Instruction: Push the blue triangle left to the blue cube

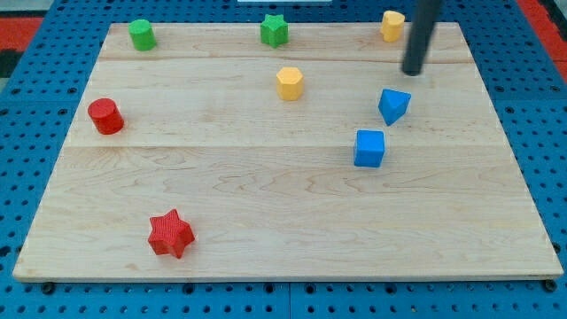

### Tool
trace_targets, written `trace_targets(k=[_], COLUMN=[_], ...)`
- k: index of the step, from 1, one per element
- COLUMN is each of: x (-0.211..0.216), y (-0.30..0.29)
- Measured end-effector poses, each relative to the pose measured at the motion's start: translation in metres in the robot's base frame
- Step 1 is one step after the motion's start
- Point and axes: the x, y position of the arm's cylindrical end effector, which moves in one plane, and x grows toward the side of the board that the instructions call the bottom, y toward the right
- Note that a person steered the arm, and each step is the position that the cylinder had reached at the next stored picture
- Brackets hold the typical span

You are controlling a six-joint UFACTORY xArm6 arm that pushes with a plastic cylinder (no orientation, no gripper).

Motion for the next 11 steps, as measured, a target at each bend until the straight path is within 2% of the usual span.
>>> trace_targets(k=[1, 2, 3, 5, 7, 9, 11], x=[0.061, 0.091, 0.062, 0.075, 0.092, 0.14, 0.165], y=[0.026, 0.006, -0.006, -0.098, -0.16, -0.173, -0.164])
